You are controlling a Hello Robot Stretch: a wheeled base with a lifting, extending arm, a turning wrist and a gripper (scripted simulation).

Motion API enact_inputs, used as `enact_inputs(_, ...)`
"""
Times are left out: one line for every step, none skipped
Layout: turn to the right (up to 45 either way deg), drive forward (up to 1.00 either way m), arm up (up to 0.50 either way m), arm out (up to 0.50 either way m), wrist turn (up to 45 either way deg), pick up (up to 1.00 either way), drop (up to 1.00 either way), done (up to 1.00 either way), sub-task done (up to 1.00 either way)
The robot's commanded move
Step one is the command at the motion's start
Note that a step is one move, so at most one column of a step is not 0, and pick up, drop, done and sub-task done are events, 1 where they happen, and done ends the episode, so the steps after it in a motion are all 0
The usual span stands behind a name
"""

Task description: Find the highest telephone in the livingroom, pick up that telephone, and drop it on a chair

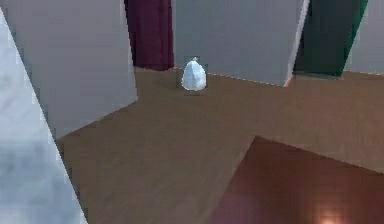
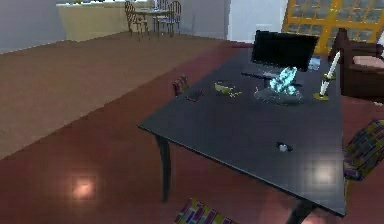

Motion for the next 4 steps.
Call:
enact_inputs(33.0,0.00,0.00,0.00,0.0,0.00,0.00,0.00,0.00)
enact_inputs(0.0,0.25,0.00,0.00,0.0,0.00,0.00,0.00,0.00)
enact_inputs(27.0,0.00,0.00,0.00,0.0,0.00,0.00,0.00,0.00)
enact_inputs(0.0,0.40,0.00,0.00,0.0,0.00,0.00,0.00,0.00)
